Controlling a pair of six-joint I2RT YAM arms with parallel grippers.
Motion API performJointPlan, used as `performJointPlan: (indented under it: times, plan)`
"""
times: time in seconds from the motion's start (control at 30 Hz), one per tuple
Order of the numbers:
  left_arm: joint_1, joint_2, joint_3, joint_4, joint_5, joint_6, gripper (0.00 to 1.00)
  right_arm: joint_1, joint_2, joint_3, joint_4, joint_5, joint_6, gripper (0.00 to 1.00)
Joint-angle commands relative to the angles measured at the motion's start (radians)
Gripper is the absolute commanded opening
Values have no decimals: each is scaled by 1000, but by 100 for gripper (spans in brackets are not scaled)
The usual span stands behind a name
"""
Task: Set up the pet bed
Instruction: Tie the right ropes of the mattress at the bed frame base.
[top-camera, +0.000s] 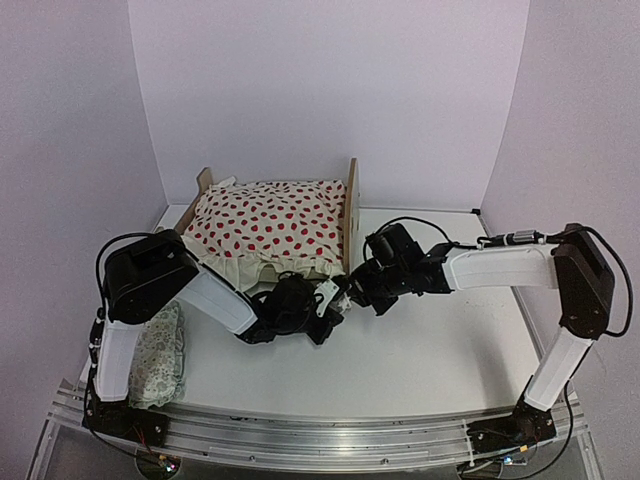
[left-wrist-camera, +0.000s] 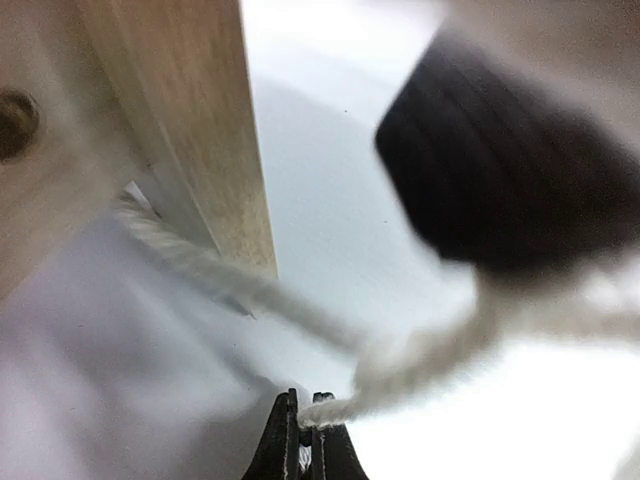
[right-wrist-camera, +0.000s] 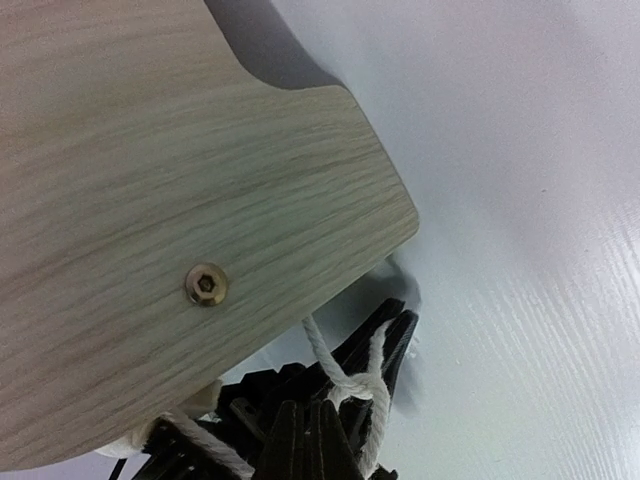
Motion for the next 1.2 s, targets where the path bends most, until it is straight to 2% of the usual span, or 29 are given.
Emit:
performJointPlan:
  times: [0.0, 0.13, 0.57, 0.77, 1.0, 1.17]
  plan:
    - [8, -137, -17, -97, -24, 28, 0, -33, -71, -34, 3, -10, -23, 0]
    - [37, -219, -51, -124, -27, 27, 0, -46, -78, -46, 3, -10, -32, 0]
    - [115, -328, -58, -292, -38, 51, 0, -102, -70, -44, 3, -58, -87, 0]
    - [149, -356, -98, -304, -42, 42, 0, -144, -70, -62, 2, -82, -113, 0]
    - [169, -371, -130, -304, -72, 36, 0, -180, -55, -11, -20, -118, -146, 0]
    - [174, -365, -129, -306, -75, 36, 0, -205, -122, -17, -96, -85, -165, 0]
